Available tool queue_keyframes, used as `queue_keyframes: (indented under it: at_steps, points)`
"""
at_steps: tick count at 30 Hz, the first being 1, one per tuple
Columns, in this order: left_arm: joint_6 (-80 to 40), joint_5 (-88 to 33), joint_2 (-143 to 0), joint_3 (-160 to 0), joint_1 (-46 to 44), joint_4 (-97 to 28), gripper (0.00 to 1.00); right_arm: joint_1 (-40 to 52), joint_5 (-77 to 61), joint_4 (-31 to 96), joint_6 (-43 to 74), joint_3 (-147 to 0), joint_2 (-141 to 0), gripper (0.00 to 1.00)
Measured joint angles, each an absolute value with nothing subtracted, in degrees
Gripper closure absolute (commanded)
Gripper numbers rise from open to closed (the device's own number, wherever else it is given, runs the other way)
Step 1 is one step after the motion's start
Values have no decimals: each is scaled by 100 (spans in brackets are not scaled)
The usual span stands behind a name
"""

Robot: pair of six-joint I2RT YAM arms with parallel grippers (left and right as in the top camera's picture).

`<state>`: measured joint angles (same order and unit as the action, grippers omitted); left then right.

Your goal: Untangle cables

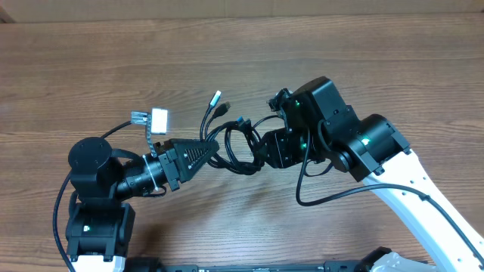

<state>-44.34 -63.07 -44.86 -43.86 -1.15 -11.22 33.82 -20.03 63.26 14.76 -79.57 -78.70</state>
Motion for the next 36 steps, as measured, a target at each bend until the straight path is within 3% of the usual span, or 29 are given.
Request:
queue_keyframes:
  at_steps: [12,21,36]
  points:
    - [-4434,-6346,-4532,-4368,-152,-1074,96,3461,-1212,6783,1494,-7985,-7826,57]
    - [-4429,-6370,-4545,-4348,-154,-923,96,3468,-445,6860,1544,-7999,-7804,36]
    - [-4438,-7013,-4593,-4351,412,-770,96,3433,165,6895,1568,-8112,-7734,31]
